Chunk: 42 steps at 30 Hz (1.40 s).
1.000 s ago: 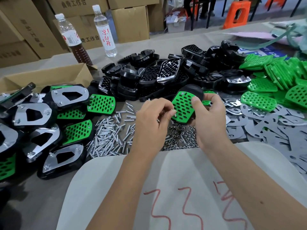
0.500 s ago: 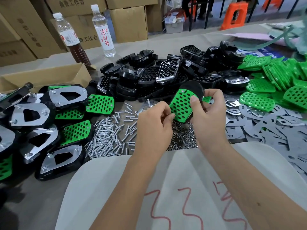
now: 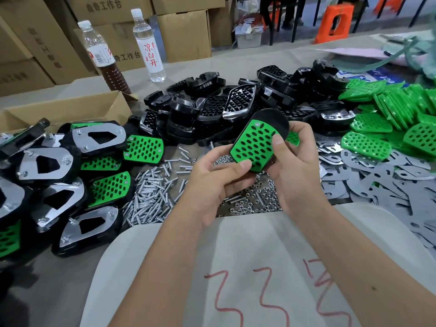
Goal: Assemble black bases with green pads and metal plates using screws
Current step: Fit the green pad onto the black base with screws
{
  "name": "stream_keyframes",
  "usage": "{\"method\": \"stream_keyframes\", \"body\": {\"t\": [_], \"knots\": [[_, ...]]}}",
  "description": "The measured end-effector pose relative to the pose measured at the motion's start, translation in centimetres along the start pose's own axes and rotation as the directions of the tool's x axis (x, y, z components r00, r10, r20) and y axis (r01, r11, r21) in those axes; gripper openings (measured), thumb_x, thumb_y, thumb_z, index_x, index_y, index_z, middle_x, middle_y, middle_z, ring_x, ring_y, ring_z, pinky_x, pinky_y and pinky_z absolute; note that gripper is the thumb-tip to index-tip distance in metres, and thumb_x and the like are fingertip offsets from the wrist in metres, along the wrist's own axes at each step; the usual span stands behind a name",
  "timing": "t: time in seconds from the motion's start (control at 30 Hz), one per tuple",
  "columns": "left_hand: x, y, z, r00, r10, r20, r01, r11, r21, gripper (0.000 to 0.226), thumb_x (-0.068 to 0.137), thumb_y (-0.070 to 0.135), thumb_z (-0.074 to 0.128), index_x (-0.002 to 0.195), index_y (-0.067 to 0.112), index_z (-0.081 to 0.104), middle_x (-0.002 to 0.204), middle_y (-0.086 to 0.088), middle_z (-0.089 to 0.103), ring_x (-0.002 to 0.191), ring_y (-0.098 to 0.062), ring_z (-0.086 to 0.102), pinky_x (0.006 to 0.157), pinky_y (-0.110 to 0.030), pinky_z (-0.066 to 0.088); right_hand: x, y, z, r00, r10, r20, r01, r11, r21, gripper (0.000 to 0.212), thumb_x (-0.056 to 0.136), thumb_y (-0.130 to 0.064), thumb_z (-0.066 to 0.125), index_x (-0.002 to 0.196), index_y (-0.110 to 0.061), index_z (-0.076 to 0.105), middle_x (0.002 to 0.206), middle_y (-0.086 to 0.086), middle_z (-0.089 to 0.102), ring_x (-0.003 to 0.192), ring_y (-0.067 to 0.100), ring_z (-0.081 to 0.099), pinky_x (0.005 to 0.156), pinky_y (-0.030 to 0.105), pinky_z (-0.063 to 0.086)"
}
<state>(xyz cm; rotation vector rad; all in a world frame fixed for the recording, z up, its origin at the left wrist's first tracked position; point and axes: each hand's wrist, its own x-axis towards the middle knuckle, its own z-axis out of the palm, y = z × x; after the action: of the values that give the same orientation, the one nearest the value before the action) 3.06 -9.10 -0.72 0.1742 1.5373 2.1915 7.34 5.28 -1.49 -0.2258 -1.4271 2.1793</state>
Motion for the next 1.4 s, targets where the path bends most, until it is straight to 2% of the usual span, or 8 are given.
{"method": "stream_keyframes", "body": {"t": [0.23, 0.4, 0.67, 0.83, 1.07, 1.23, 1.33, 1.4], "knots": [[-0.3, -0.2, 0.3, 0.998, 0.045, 0.034, -0.045, 0.999, 0.017, 0.056, 0.072, 0.006, 0.087, 0.122, 0.008, 0.061, 0.125, -0.046, 0.056, 0.101, -0.036, 0.071, 0.084, -0.038, 0.063, -0.1, -0.4, 0.2, 0.999, 0.049, -0.01, -0.049, 0.999, 0.005, 0.015, 0.097, -0.021, 0.058, 0.111, -0.019, 0.054, 0.106, 0.014, 0.065, 0.099, 0.035, 0.063, 0.092, 0.08, 0.043], [-0.1, -0.6, 0.6, 0.994, 0.107, 0.032, -0.107, 0.994, 0.013, 0.047, 0.073, 0.014, 0.082, 0.116, 0.011, 0.064, 0.108, -0.027, 0.062, 0.091, -0.028, 0.072, 0.082, -0.039, 0.064, 0.2, -0.6, -0.1, 0.995, 0.098, 0.01, -0.099, 0.993, 0.07, 0.008, 0.109, -0.007, 0.046, 0.113, -0.014, 0.05, 0.109, 0.014, 0.066, 0.099, 0.031, 0.067, 0.097, 0.072, 0.048], [-0.1, -0.7, 0.5, 0.985, 0.159, 0.068, -0.162, 0.986, 0.037, 0.042, 0.074, 0.009, 0.084, 0.111, 0.013, 0.063, 0.11, -0.027, 0.06, 0.098, -0.032, 0.074, 0.081, -0.038, 0.063, 0.1, -0.6, 0.1, 0.994, 0.111, 0.001, -0.111, 0.993, 0.051, 0.009, 0.11, -0.01, 0.045, 0.11, -0.017, 0.051, 0.109, 0.016, 0.063, 0.099, 0.035, 0.061, 0.086, 0.064, 0.047], [0.2, -1.5, 1.0, 0.983, 0.181, -0.011, -0.18, 0.982, 0.052, 0.04, 0.074, 0.008, 0.082, 0.11, 0.017, 0.066, 0.092, -0.016, 0.052, 0.098, -0.036, 0.067, 0.089, -0.051, 0.063, 0.1, -0.6, 0.2, 0.994, 0.111, -0.011, -0.11, 0.991, 0.072, 0.008, 0.11, -0.01, 0.044, 0.111, -0.016, 0.049, 0.11, 0.017, 0.063, 0.099, 0.036, 0.061, 0.087, 0.071, 0.047], [0.3, -1.6, 1.0, 0.981, 0.195, -0.009, -0.193, 0.978, 0.082, 0.035, 0.076, 0.009, 0.082, 0.105, 0.015, 0.062, 0.1, -0.029, 0.061, 0.103, -0.042, 0.07, 0.089, -0.051, 0.062, 0.4, -0.3, 0.1, 0.995, 0.097, -0.018, -0.096, 0.994, 0.047, 0.009, 0.11, -0.012, 0.046, 0.113, -0.018, 0.052, 0.104, 0.012, 0.065, 0.094, 0.032, 0.061, 0.083, 0.057, 0.043], [0.5, -1.7, 1.0, 0.958, 0.252, -0.139, -0.255, 0.967, 0.001, 0.038, 0.073, 0.009, 0.083, 0.101, 0.014, 0.058, 0.107, -0.02, 0.072, 0.096, -0.036, 0.074, 0.092, -0.053, 0.061, 0.1, 0.2, 0.5, 0.994, -0.113, -0.011, 0.103, 0.935, -0.339, 0.021, 0.106, -0.02, 0.056, 0.127, -0.023, 0.05, 0.114, 0.004, 0.064, 0.102, 0.023, 0.069, 0.089, 0.047, 0.059], [0.7, -1.9, 0.8, 0.892, 0.359, -0.274, -0.337, 0.933, 0.125, 0.039, 0.072, 0.013, 0.085, 0.096, 0.016, 0.055, 0.101, -0.018, 0.073, 0.093, -0.036, 0.075, 0.079, -0.047, 0.063, -0.5, 0.3, 0.8, 0.95, -0.265, 0.165, 0.311, 0.753, -0.581, 0.008, 0.104, -0.028, 0.054, 0.101, -0.022, 0.058, 0.087, -0.006, 0.063, 0.075, 0.013, 0.062, 0.068, 0.034, 0.051], [0.8, -2.0, 0.7, 0.826, 0.471, -0.31, -0.374, 0.869, 0.322, 0.039, 0.071, 0.02, 0.087, 0.091, 0.018, 0.053, 0.095, -0.013, 0.071, 0.088, -0.029, 0.073, 0.071, -0.042, 0.061, -1.0, 0.5, 1.1, 0.941, -0.214, 0.264, 0.337, 0.685, -0.646, 0.024, 0.106, -0.028, 0.055, 0.084, -0.02, 0.059, 0.068, -0.009, 0.062, 0.06, 0.006, 0.057, 0.06, 0.022, 0.042]]}}
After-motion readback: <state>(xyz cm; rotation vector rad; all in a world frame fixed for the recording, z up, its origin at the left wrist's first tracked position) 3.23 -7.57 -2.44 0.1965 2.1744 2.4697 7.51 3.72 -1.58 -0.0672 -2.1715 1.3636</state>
